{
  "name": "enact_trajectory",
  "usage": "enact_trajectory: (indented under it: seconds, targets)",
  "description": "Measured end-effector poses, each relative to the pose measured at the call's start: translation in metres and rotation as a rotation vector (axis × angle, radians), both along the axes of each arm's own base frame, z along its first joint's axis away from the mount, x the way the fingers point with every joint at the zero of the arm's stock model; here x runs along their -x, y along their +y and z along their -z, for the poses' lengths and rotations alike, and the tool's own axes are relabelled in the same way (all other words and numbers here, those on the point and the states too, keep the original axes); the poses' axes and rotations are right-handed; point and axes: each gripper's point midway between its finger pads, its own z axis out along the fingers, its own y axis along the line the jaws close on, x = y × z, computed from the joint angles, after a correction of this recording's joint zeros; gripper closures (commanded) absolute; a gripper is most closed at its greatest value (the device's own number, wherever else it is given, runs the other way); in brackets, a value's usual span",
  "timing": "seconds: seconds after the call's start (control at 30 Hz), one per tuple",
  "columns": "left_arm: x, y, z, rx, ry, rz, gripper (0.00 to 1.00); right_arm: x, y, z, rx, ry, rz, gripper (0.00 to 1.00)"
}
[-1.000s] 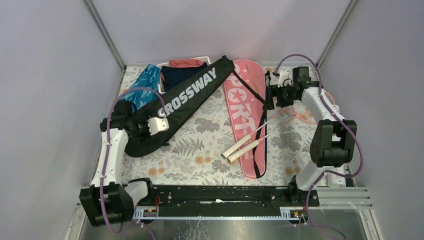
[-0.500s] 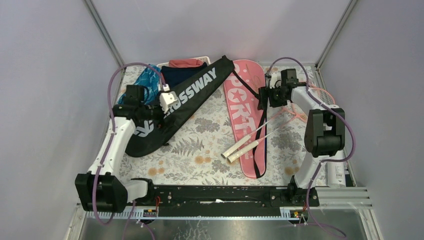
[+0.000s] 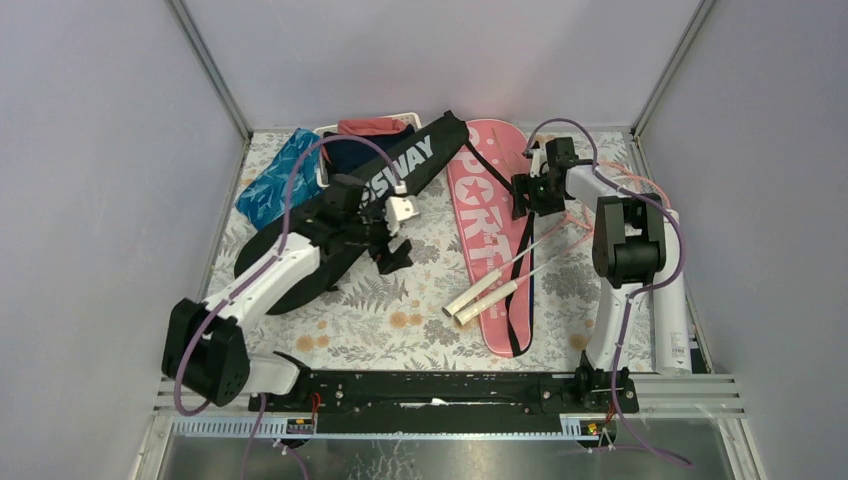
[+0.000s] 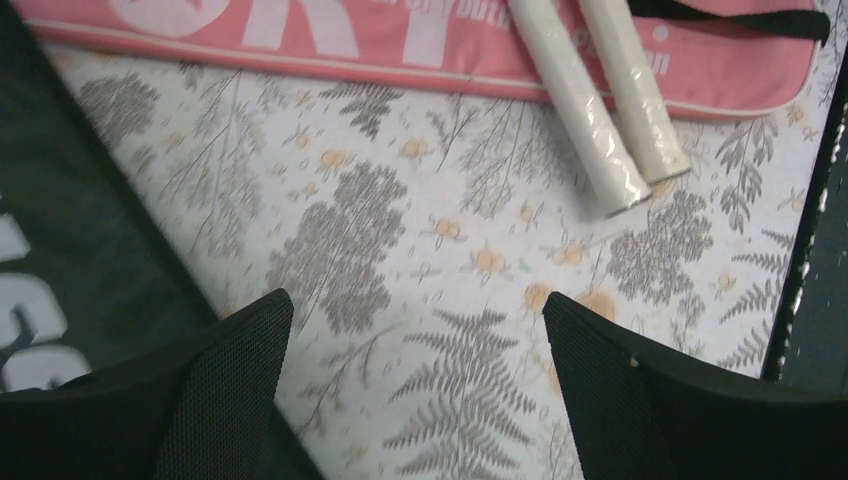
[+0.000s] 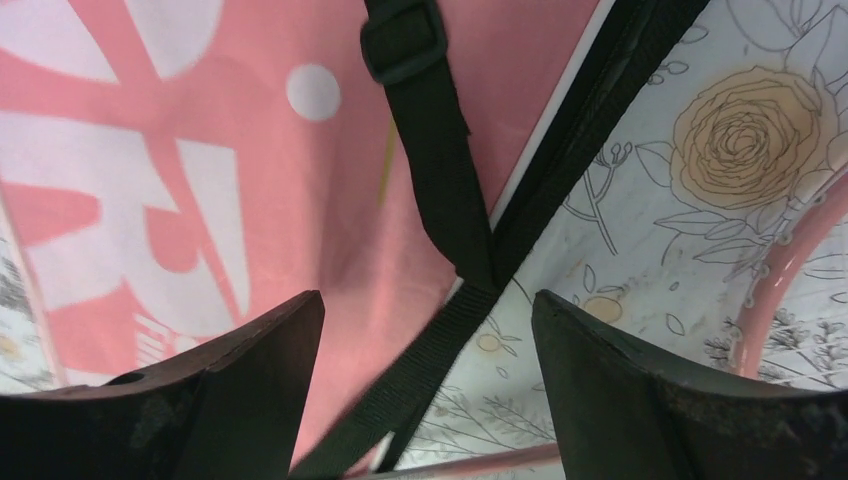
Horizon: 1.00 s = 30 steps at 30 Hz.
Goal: Pack up the badminton gear
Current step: Open the racket bag at the center of the board.
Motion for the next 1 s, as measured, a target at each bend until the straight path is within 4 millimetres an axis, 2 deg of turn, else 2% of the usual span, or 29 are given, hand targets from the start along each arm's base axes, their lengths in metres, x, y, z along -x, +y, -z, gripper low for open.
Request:
enact_trajectory:
  seconds: [0.03,0.13,0.23,0.4,0.53,0.6,0.67,0.8,0.93,1.0]
  targets:
    - [0.001,-0.01,0.005,-0.005,0.006,0.01,0.01,0.0,-0.001,0.005,0.007,0.012,0.007,0.22]
    - [0.003,-0.037,0.019,-0.012,0.034,0.03,0.01,-0.005,0.002,0.001,-0.012,0.009,0.026,0.34]
    - [-0.002,-0.06,0.037,-0.01,0.11,0.003,0.01,-0.006,0.006,0.005,-0.036,0.026,0.041,0.52]
    - [-0.043,-0.095,0.068,0.013,0.294,-0.173,0.01,-0.005,0.013,0.009,-0.098,0.041,0.095,0.78]
    - [-0.077,-0.112,0.091,0.023,0.411,-0.352,0.04,-0.006,0.023,0.01,-0.176,0.038,0.149,0.95]
    - [-0.094,-0.118,0.101,0.025,0.444,-0.43,0.07,-0.006,0.027,0.009,-0.213,0.036,0.18,1.0]
    - [-0.107,-0.123,0.113,0.026,0.479,-0.504,0.09,-0.005,0.03,0.009,-0.239,0.039,0.203,1.0]
    - [-0.111,-0.119,0.136,0.007,0.538,-0.612,0.1,-0.002,0.034,0.008,-0.278,0.039,0.238,1.0]
    - [-0.118,-0.115,0.137,0.025,0.541,-0.693,0.1,0.002,0.035,0.007,-0.297,0.036,0.261,1.0]
    - [-0.119,-0.114,0.137,0.034,0.544,-0.713,0.14,0.002,0.036,0.007,-0.301,0.036,0.268,1.0]
